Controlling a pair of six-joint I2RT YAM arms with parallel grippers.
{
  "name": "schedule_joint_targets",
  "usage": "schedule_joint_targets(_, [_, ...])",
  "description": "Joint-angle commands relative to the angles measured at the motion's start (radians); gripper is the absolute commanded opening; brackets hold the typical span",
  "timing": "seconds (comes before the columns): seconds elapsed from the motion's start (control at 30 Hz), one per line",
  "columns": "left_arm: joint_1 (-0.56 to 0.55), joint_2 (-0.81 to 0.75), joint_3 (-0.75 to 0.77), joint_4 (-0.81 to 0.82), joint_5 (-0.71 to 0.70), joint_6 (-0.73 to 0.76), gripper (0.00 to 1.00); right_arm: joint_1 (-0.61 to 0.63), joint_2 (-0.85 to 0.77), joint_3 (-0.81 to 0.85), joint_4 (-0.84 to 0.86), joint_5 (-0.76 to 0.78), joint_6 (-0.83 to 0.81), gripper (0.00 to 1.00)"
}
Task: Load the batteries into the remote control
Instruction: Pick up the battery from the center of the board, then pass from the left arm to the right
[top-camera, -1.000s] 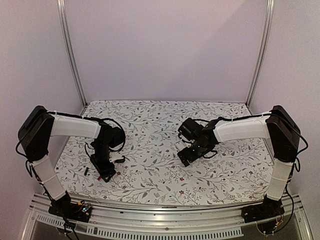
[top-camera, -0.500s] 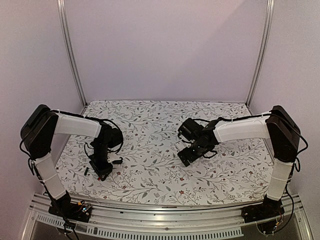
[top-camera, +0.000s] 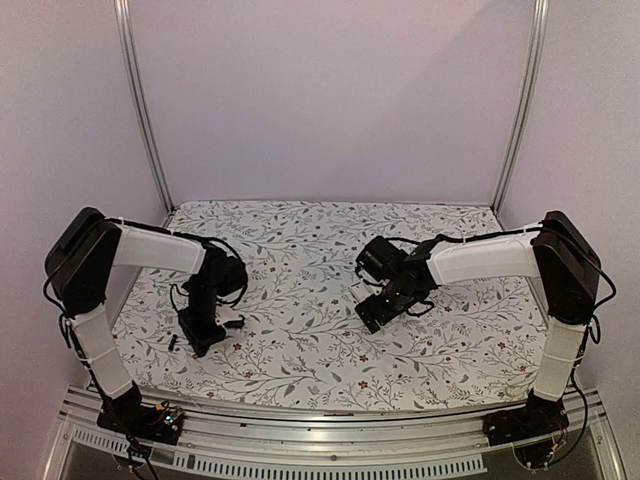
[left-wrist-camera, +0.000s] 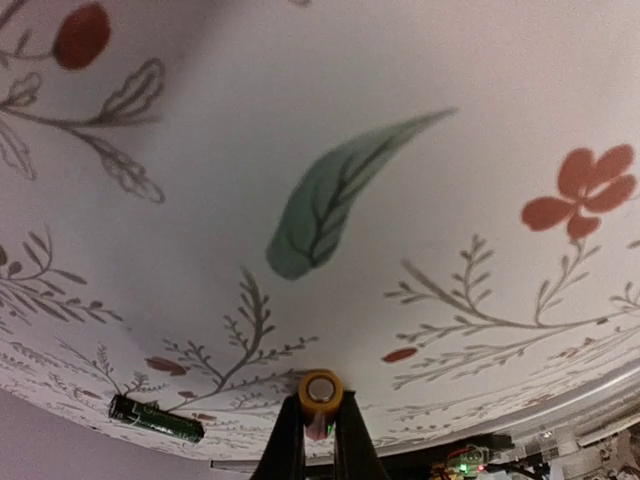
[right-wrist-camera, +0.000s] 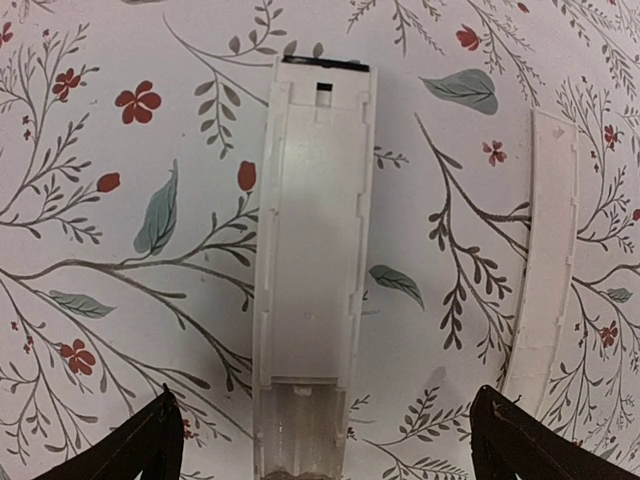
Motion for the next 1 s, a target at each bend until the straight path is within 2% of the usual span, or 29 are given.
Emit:
schedule_joint_targets(0.0, [-0.007,0.039,0.040,0.018,-0.003,-0.023,0.00,0.003,-0.015,-0.010,0.007,0.027,-0.004,0.99])
schedule_joint_targets(0.23, [-0.047,-0.093,0.150,0.076,-0.038,-0.042,0.00,0.002,-0.059,-0.004,0.012,0.037,-0.010,0.99])
schedule_joint_targets(0.37, [-0.063,-0.223,0.179,0.232,0.031,-0.077,0.00,0.003,-0.102,0.022,0.033,0.030,-0.038,0.99])
schedule_joint_targets(0.5, [-0.084,-0.361,0.144,0.493,0.121,-0.138,0.00,0.002,-0.204,0.020,0.093,-0.012,-0.085,0.99])
schedule_joint_targets(0.6, [-0.098,-0.477,0.060,0.751,0.255,-0.193,0.00,0.003,-0.286,-0.002,0.174,-0.122,-0.138,0.99])
schedule_joint_targets(0.77, [-0.146,-0.642,-0.154,1.272,0.421,-0.288,0.00,0.003,-0.470,-0.071,0.347,-0.462,-0.235,0.96])
schedule_joint_targets(0.83, [-0.183,-0.669,-0.189,1.361,0.429,-0.278,0.00,0.002,-0.540,-0.093,0.419,-0.575,-0.245,0.95])
schedule_joint_targets(0.97, [-0.255,-0.653,-0.168,1.394,0.435,-0.249,0.00,0.003,-0.598,-0.095,0.531,-0.758,-0.216,0.86])
